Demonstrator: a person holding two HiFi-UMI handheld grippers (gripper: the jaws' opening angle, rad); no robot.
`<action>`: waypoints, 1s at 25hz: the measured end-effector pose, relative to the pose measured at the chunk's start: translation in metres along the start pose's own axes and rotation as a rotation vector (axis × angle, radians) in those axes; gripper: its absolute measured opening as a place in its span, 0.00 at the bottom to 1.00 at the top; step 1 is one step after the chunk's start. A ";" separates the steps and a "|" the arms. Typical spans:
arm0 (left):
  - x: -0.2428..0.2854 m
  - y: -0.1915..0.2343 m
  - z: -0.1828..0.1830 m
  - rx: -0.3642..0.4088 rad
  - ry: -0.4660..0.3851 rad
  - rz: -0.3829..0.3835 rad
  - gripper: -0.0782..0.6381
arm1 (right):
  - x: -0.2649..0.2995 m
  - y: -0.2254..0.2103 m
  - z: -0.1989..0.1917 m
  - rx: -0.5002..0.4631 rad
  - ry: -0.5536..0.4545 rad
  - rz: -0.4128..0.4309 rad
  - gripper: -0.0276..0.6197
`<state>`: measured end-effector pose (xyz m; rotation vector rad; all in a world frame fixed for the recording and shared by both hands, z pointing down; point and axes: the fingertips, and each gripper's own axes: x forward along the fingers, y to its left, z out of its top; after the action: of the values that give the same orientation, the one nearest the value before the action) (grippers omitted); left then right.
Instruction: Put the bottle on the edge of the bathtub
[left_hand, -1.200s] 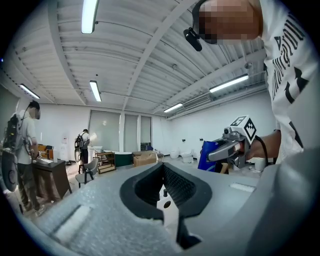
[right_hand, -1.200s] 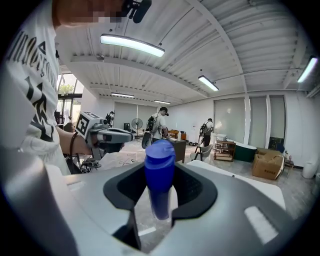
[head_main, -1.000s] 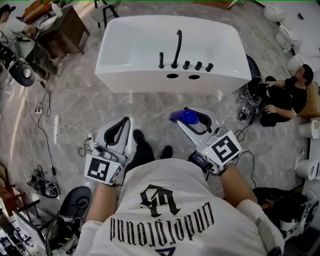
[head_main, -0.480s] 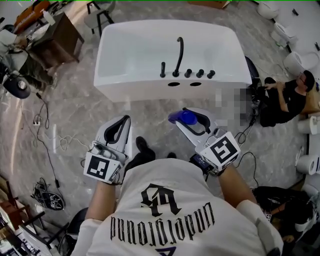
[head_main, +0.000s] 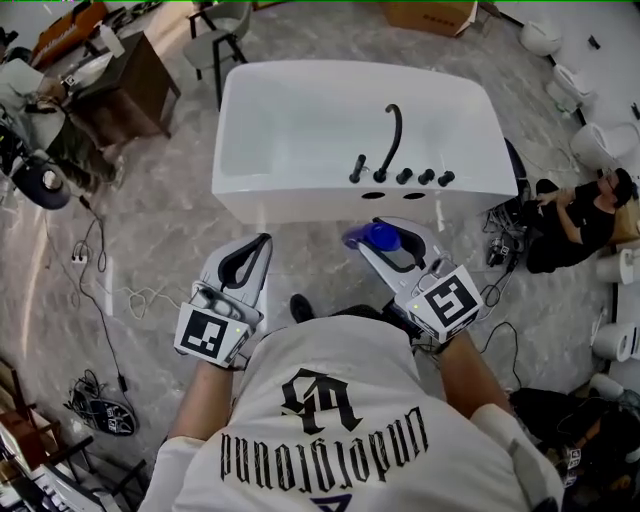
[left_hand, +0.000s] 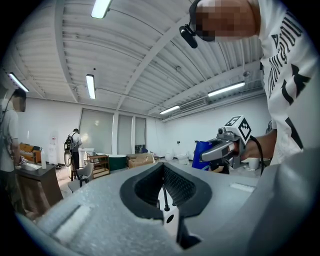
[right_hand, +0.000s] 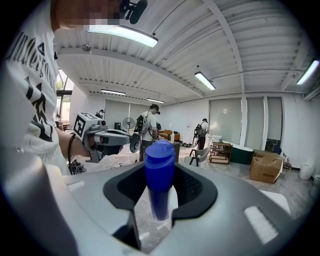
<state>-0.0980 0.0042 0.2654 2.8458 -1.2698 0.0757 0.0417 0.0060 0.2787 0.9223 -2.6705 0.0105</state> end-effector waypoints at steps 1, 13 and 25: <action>-0.001 0.009 -0.001 -0.001 0.001 -0.001 0.12 | 0.009 0.000 0.004 -0.001 -0.001 -0.004 0.28; 0.001 0.074 -0.017 -0.012 0.030 0.035 0.12 | 0.087 -0.012 -0.004 0.055 0.018 0.043 0.28; 0.050 0.132 -0.050 -0.034 0.097 0.085 0.12 | 0.163 -0.071 -0.029 0.073 0.050 0.103 0.28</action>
<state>-0.1647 -0.1190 0.3186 2.7223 -1.3586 0.1900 -0.0280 -0.1452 0.3482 0.7941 -2.6838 0.1535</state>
